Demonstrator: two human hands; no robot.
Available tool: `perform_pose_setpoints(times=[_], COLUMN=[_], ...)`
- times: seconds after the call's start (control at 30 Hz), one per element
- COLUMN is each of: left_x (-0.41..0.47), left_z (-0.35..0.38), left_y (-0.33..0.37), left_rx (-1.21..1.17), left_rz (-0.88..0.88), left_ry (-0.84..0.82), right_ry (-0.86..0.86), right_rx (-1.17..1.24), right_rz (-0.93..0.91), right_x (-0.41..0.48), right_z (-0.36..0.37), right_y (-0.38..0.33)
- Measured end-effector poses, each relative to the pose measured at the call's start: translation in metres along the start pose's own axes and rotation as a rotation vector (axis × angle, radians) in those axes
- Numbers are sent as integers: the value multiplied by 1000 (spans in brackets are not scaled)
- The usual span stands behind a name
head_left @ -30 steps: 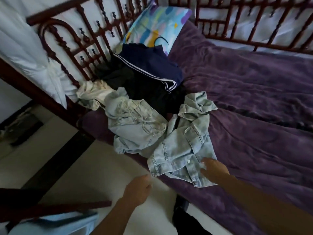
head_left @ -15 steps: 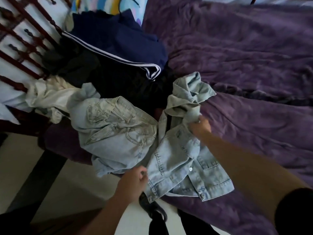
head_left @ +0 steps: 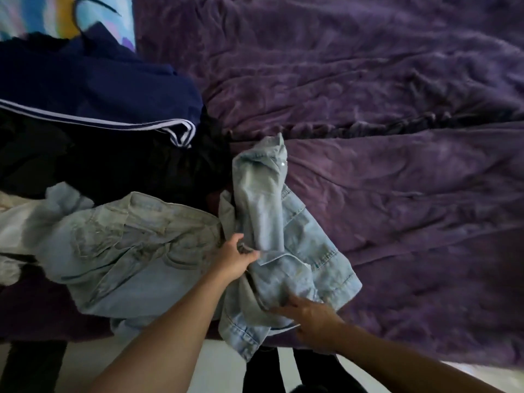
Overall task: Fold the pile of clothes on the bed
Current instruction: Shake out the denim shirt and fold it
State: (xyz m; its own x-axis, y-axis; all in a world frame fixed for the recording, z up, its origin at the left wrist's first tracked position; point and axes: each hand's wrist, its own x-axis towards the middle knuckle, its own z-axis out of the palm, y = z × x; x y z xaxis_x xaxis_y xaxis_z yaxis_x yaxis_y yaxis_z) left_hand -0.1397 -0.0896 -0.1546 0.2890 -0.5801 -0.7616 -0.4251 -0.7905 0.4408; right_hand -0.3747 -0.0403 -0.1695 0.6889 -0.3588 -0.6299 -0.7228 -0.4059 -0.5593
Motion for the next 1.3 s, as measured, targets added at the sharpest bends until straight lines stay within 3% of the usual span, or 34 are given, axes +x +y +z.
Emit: perform_pose_setpoints(times=[0.07,0.2,0.27,0.37,0.43,0.63,0.77,0.87,1.03,1.13,1.3], left_x=[5,2,-6,-25,-41,-131,-194,-227,-246,-230,-202], left_z=[14,1,-21,-61,-88,-137,-168,-193,-204,-192,-175], left_y=[-3,-18,-25,-32,-35,-9,-11,-26,-54,-43,10], left_rx=[184,183,41,-293,-360,-19,83,90,-116,-242,-306], left_rz=[26,155,190,111,144,594,738,667,403,396,434], left_ry=[87,178,224,330,424,542,634,765,798,704,676], right_ry=[37,659,780,680,618,700,364,183,517,684,750], right_rx=[131,283,325,317,224,-183,-616,-778,-436,-262,-324], right_rz=[52,321,426,426,349,-41,-291,-310,-413,-577,-688], right_x=[2,21,34,63,82,131,157,157,117,70,-3], right_z=[2,-31,-60,-103,-129,-204,-229,-230,-266,-297,-336], right_y=[2,13,15,6,-10,-95,-158,-187,-215,-252,-301])
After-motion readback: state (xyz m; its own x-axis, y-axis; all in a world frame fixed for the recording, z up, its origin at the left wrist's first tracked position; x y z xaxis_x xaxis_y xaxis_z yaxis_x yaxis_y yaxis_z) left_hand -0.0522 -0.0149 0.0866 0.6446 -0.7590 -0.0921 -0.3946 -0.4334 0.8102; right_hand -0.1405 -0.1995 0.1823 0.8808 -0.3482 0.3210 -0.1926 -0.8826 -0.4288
